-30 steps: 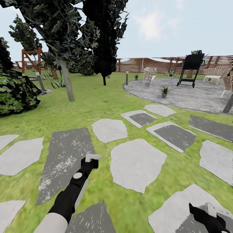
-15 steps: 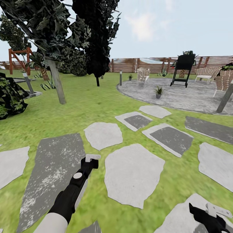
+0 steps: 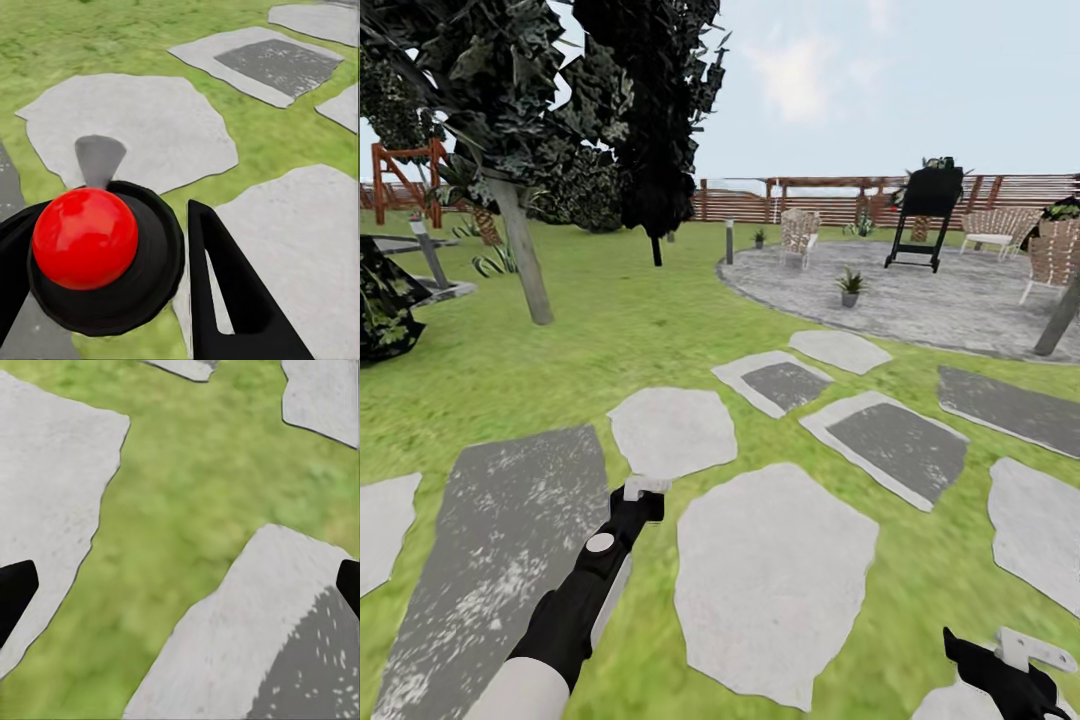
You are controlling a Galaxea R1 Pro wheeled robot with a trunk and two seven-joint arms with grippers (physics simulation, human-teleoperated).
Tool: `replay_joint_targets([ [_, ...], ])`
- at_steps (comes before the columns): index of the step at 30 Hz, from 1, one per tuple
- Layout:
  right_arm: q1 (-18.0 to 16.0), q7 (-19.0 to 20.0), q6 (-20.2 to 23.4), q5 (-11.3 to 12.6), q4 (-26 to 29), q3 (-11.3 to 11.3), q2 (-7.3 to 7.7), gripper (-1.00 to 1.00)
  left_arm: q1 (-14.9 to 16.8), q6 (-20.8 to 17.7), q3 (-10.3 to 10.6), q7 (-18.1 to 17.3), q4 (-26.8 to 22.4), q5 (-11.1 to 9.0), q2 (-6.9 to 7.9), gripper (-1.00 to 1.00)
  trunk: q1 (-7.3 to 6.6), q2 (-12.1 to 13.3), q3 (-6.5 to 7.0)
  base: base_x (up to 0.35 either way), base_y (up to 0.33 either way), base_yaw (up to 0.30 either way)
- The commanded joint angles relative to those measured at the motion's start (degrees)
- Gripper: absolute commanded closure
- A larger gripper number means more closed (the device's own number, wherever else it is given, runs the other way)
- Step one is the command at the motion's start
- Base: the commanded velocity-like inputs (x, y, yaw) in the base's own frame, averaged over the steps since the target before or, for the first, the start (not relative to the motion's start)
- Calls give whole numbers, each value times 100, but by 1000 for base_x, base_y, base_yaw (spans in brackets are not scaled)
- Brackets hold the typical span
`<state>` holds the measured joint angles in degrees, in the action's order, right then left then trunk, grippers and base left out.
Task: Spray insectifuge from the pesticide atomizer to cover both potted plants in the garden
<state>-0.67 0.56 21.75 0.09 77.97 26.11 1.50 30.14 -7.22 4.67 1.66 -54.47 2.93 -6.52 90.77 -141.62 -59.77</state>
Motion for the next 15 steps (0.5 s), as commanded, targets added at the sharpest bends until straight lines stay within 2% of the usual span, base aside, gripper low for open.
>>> replay_joint_targets([
  [1, -3, 6, 31, 0, 7, 2, 0, -100, 1, -34, 5, 19, -11, 32, 1, 100, 2, -2, -6, 338, 0, -186],
  [15, -3, 6, 31, 1, 7, 6, 0, -100, 1, -34, 7, 19, -11, 32, 1, 100, 2, -2, -6, 338, 0, -248],
])
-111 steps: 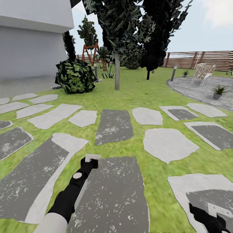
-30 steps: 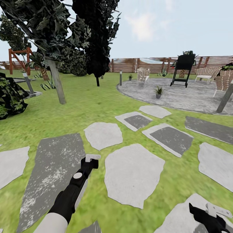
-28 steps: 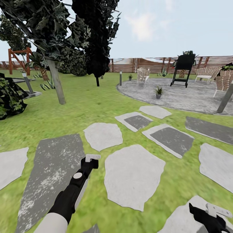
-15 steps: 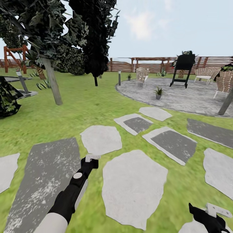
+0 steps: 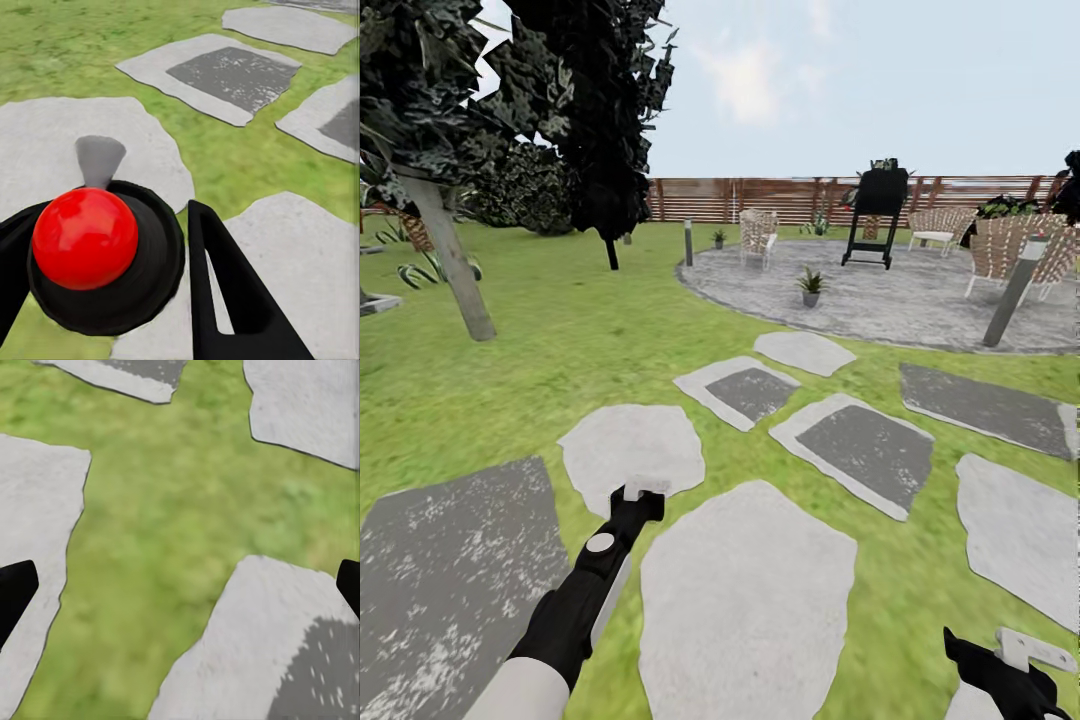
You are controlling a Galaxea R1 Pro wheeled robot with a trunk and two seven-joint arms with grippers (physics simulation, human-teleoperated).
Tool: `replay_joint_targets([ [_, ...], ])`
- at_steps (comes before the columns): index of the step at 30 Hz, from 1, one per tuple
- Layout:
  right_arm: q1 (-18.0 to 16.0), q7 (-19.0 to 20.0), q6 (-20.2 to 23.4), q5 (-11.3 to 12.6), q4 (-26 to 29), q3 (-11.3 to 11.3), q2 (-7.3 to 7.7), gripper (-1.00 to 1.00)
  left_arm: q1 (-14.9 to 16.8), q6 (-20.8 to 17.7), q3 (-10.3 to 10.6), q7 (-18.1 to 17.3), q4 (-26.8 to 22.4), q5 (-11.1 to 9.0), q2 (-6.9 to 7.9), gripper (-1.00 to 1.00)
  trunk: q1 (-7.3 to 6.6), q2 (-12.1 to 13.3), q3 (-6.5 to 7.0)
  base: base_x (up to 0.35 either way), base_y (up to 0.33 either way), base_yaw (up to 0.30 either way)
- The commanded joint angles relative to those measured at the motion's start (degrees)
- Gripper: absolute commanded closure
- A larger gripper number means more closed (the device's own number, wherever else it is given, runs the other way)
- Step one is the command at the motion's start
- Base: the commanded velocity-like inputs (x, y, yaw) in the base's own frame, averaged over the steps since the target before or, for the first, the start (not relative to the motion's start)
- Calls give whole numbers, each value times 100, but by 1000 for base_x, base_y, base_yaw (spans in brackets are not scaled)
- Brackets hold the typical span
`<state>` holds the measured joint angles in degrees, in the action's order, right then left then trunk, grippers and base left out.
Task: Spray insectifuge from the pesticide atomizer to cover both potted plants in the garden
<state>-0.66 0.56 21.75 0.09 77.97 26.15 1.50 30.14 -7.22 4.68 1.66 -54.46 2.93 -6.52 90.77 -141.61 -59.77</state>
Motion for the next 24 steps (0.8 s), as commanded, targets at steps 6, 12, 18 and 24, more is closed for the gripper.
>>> replay_joint_targets([
  [6, -4, 6, 31, 0, 7, 0, 0, -100, 1, -34, 7, 19, -12, 32, 1, 100, 2, -2, -6, 338, 0, -134],
  [12, -4, 6, 31, 0, 7, 0, 0, -100, 1, -34, 7, 19, -12, 32, 1, 100, 2, -2, -6, 338, 0, -16],
  [18, -4, 6, 31, 0, 7, 0, 0, -100, 1, -34, 7, 19, -12, 32, 1, 100, 2, -2, -6, 338, 0, -1],
  [24, -3, 6, 31, 0, 7, -1, 0, -100, 1, -34, 7, 19, -12, 32, 1, 100, 2, -2, -6, 338, 0, 0],
])
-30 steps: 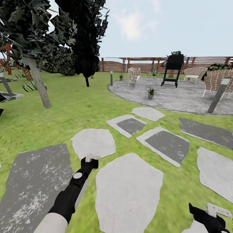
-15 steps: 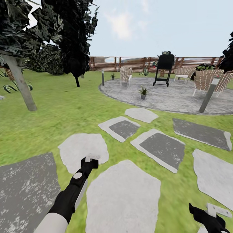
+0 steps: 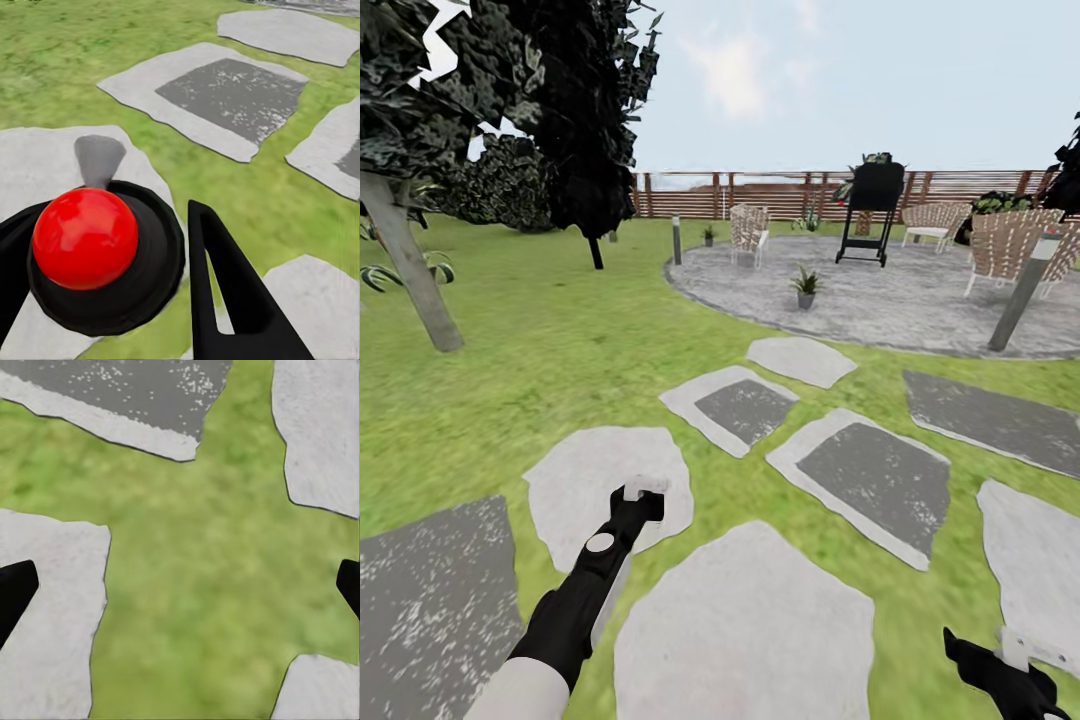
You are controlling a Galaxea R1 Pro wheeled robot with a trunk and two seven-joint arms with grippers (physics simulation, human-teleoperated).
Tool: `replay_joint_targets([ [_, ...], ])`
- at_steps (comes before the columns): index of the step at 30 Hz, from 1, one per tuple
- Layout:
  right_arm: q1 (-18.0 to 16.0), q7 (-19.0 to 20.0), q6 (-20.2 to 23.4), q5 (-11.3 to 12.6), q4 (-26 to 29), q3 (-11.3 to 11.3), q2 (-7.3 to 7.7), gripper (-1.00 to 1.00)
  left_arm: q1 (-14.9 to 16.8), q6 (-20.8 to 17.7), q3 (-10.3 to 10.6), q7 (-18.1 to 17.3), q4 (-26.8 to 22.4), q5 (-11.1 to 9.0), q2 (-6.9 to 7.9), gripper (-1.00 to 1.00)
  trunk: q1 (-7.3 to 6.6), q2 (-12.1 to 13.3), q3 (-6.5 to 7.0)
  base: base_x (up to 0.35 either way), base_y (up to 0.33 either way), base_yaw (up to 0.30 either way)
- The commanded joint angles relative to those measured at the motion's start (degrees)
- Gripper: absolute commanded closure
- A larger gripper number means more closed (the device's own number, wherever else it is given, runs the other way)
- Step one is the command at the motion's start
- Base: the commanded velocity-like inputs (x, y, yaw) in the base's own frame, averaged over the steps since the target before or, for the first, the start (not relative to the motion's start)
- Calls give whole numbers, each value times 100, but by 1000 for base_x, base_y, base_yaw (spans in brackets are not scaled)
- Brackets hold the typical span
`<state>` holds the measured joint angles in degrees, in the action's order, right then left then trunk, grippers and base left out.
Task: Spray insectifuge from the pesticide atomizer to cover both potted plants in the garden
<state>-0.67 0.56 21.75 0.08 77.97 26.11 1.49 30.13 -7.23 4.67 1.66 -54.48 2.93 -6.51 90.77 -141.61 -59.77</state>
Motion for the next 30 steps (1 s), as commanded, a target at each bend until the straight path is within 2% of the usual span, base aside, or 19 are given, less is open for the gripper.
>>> replay_joint_targets([
  [1, -3, 6, 31, 1, 8, 3, 0, -100, 1, -33, 8, 19, -10, 32, 1, 100, 2, -2, -6, 338, 0, 0],
  [30, -4, 6, 31, 6, -1, 17, 30, -100, 1, -33, 8, 19, -10, 32, -43, 100, 2, -2, -6, 338, 0, 0],
])
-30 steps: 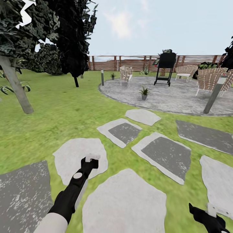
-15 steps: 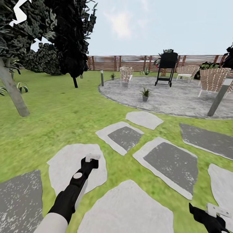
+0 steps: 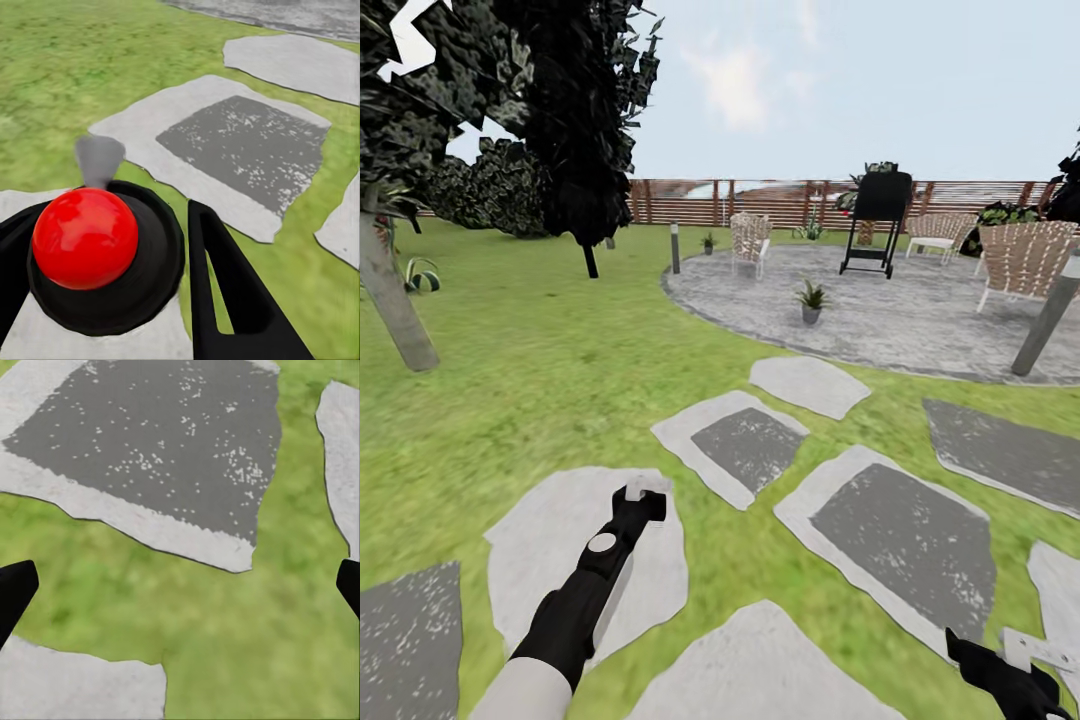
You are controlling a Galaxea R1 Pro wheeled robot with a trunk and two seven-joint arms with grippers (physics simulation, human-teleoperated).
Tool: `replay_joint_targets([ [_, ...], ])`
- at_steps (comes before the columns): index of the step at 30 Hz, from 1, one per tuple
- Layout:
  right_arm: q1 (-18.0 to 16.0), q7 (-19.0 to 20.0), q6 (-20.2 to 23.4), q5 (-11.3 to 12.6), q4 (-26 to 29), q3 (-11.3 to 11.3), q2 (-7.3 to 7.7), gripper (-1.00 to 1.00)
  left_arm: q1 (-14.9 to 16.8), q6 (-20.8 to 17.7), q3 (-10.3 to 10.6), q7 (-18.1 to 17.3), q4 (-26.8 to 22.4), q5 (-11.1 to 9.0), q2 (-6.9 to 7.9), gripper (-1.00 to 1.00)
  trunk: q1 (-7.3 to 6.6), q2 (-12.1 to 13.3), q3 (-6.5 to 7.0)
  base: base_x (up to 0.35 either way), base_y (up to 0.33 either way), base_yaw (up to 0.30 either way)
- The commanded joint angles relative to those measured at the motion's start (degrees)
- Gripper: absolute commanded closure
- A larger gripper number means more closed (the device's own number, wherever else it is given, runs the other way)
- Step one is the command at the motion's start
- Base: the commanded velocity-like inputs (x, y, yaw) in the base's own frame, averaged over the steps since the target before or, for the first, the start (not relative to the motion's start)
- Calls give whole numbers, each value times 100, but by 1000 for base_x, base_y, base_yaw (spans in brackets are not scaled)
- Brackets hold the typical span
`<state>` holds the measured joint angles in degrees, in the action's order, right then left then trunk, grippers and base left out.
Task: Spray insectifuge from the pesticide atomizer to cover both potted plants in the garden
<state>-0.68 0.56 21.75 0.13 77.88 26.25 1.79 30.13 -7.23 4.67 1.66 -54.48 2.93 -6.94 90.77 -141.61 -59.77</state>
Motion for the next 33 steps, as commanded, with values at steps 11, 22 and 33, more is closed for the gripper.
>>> replay_joint_targets([
  [11, -1, 6, 31, 5, -1, -4, -3, -100, 1, -33, 8, 19, -10, 32, 0, 100, 2, -2, -6, 338, 0, 0],
  [22, -1, 6, 31, -1, 1, 2, 3, -100, 1, -33, 6, 18, 1, 32, 0, 100, 2, -2, -6, 338, 0, 0],
  [33, -2, -9, 31, -8, 14, 12, 4, -100, -16, -86, 1, 19, 3, 41, 2, 100, 2, -2, -6, 338, 0, 0],
])
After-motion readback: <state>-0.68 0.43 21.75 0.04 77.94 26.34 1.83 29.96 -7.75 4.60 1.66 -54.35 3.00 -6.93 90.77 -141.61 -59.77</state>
